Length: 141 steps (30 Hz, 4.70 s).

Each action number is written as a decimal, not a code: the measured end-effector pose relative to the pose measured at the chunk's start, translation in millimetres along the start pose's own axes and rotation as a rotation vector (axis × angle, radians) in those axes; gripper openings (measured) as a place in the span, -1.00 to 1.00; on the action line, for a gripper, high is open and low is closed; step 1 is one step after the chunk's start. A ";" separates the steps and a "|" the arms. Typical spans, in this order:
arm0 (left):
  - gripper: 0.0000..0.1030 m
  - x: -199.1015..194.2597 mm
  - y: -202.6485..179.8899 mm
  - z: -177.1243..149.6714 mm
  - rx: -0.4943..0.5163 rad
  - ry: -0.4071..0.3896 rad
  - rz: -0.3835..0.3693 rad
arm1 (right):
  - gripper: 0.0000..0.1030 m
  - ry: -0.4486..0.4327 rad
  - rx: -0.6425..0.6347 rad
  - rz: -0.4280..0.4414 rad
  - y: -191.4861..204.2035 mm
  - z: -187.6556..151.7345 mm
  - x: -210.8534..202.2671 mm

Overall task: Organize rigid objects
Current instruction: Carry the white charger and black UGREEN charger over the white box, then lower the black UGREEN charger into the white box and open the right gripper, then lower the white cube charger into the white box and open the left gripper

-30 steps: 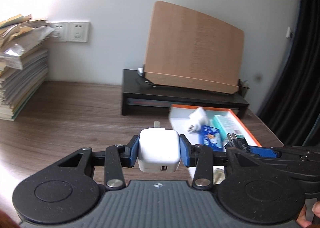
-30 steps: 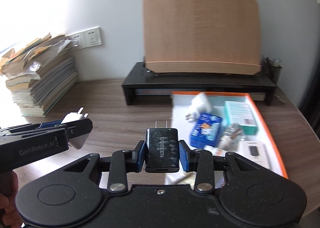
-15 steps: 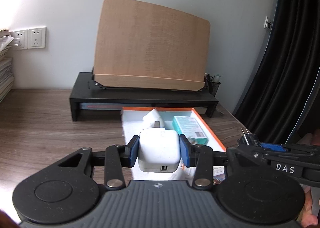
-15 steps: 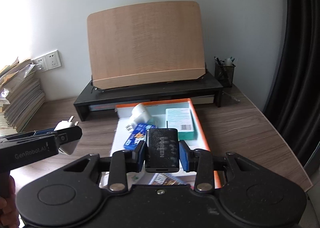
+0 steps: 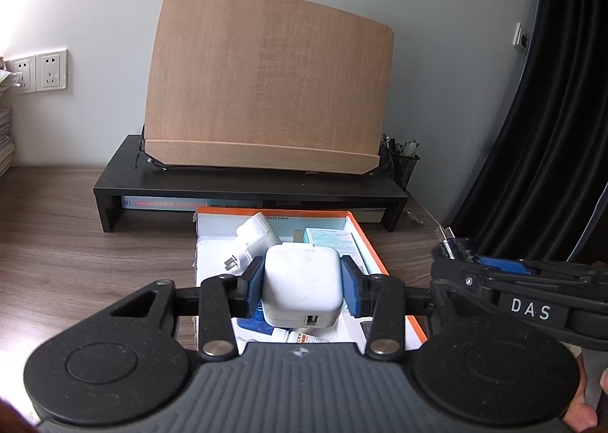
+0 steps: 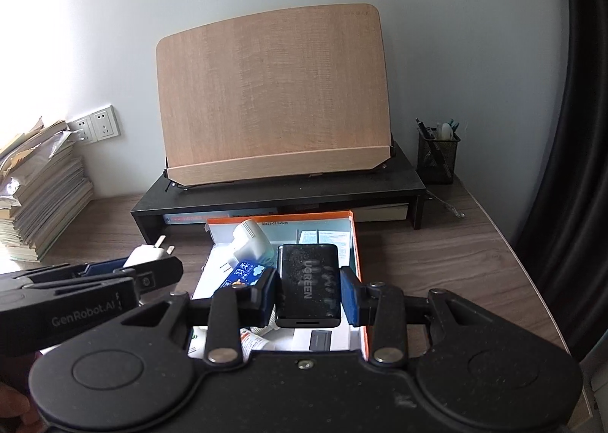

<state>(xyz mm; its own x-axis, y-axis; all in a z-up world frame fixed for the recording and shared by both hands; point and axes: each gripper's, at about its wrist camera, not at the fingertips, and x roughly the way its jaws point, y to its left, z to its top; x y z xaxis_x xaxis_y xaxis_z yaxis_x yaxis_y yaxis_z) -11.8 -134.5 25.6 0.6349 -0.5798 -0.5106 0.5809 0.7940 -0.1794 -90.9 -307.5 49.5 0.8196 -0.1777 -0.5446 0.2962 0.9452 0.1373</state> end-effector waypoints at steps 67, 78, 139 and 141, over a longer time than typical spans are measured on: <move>-0.18 56.7 -23.9 -7.5 -0.046 0.087 0.066 | -0.15 0.043 -0.063 0.084 -20.7 19.8 70.8; -0.18 58.2 -25.6 -9.1 -0.053 0.094 0.070 | -0.15 0.060 -0.076 0.093 -21.2 19.7 73.5; -0.18 90.3 -27.5 -15.6 -0.080 0.160 0.045 | 0.05 0.090 -0.053 0.096 -38.6 31.9 127.5; -0.10 88.0 -31.3 -14.5 -0.067 0.154 0.044 | 0.10 0.081 -0.048 0.092 -41.8 30.0 116.8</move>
<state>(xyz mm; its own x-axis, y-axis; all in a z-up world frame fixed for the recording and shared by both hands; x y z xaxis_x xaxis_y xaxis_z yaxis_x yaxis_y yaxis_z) 18.5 -207.7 -25.9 0.5704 -0.5140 -0.6407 0.5157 0.8312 -0.2077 7.2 -375.9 5.0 0.7991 -0.0691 -0.5972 0.1963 0.9689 0.1507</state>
